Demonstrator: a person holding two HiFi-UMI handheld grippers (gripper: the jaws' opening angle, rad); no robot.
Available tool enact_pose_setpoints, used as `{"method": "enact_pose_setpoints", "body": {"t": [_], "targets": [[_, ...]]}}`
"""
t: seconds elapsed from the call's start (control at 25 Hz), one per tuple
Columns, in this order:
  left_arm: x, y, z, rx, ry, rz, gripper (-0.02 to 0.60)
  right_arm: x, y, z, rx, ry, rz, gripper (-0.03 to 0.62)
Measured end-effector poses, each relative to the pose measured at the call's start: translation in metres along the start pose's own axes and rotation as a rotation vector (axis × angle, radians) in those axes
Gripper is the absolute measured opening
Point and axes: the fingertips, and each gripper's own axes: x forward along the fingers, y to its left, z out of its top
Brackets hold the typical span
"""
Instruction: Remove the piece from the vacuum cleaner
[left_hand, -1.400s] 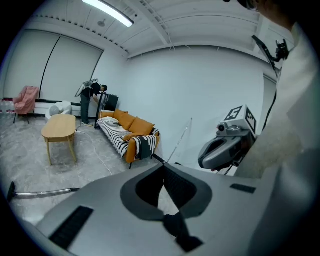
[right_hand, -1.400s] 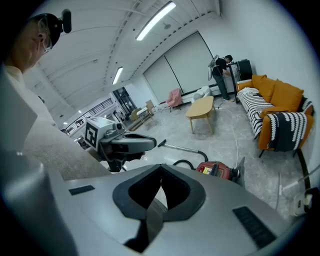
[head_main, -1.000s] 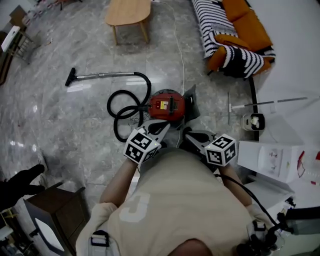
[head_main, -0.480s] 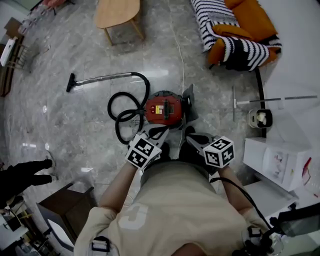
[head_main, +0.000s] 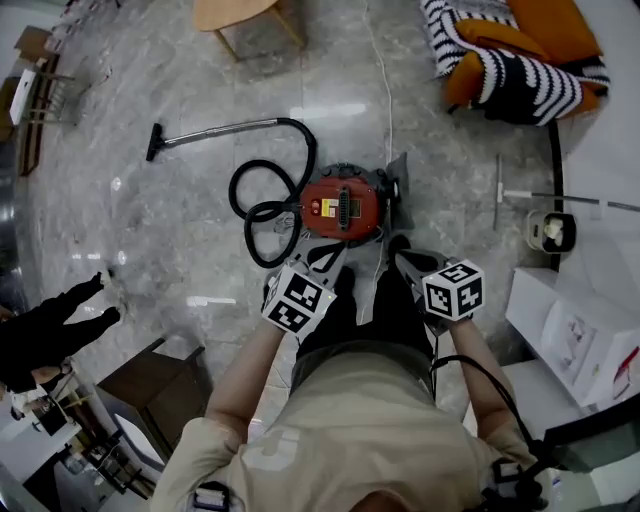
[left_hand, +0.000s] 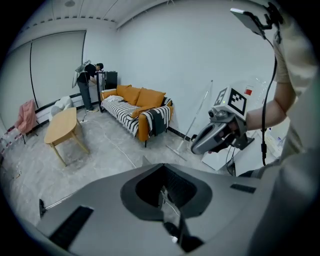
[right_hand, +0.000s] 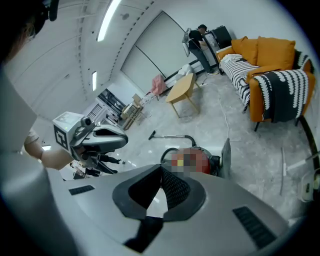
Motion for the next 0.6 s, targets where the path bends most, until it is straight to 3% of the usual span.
{"method": "enact_pose_setpoints", "body": {"t": [0.44, 0.6], "targets": [[0.081, 0.011, -0.059, -0.082, 0.086, -0.025, 0.003, 0.062, -0.097, -0.025, 0.051, 0.079, -0.060, 0.003], [0.113, 0.030, -0.080, -0.081, 0.092, 0.008, 0.003, 0.097, -0.130, -0.036, 0.050, 0.097, -0.071, 0.003]]}}
